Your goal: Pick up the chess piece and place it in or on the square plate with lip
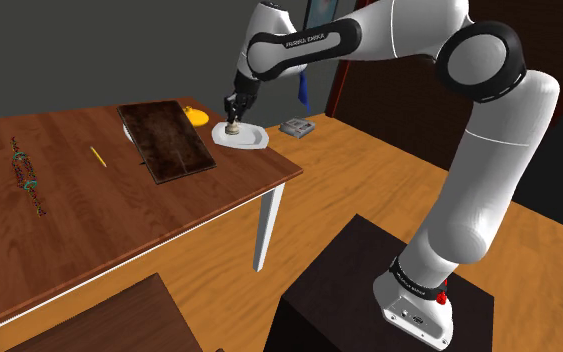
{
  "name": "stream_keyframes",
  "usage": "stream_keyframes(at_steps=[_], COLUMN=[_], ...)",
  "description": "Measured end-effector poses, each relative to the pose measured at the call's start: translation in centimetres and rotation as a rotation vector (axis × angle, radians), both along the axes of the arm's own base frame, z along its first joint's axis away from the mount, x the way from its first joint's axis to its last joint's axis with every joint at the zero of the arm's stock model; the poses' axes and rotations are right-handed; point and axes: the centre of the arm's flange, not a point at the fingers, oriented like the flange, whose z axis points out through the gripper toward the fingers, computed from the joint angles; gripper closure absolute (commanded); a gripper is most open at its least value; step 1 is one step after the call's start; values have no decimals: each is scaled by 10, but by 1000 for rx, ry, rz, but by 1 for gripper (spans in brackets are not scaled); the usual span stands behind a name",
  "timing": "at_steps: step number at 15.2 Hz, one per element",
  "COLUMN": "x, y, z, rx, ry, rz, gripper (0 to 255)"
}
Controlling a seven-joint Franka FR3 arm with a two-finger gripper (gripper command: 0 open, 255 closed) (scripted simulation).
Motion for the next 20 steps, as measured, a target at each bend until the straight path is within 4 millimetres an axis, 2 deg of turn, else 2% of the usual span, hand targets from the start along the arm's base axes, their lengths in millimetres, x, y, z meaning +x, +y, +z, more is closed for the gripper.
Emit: stream_keyframes(at_steps=[9, 13, 20], x=[56, 60, 61], y=[-99, -107, -108], z=[6, -10, -46], rx=[0, 0, 0], ry=[0, 0, 0], rz=[0, 0, 1], gripper=[255, 255, 255])
